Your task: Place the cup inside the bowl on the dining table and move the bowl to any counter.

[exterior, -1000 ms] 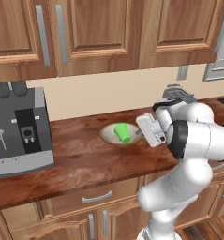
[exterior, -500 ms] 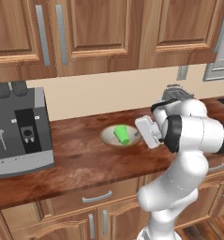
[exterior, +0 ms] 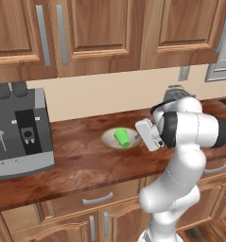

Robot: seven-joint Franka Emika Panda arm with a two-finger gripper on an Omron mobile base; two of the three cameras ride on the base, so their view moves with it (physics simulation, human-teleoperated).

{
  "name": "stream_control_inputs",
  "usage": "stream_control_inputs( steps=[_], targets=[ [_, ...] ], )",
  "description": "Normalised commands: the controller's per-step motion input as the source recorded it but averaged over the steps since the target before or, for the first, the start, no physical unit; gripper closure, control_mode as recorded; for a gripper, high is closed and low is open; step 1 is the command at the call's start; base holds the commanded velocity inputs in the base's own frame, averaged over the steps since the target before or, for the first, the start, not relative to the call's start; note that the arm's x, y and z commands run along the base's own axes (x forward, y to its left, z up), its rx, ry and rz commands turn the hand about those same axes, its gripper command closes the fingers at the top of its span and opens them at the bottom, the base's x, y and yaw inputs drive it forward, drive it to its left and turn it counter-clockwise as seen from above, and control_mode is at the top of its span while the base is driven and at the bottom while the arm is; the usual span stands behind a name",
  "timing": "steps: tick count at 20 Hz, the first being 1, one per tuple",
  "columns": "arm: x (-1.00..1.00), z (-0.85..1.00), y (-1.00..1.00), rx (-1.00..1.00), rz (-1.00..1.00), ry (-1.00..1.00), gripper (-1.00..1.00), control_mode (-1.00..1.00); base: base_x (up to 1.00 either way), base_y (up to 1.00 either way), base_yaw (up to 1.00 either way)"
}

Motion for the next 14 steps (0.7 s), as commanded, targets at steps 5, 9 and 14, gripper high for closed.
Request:
stream_control_inputs(
  steps=[5,9,14],
  targets=[
    [0.12,-0.19,0.0,0.0,0.0,0.0,1.0,-1.0,0.0,0.0,0.0],
    [0.1,-0.18,0.0,0.0,0.0,0.0,1.0,-1.0,0.0,0.0,0.0],
    [0.1,-0.14,0.0,0.0,0.0,0.0,1.0,-1.0,0.0,0.0,0.0]
  ],
)
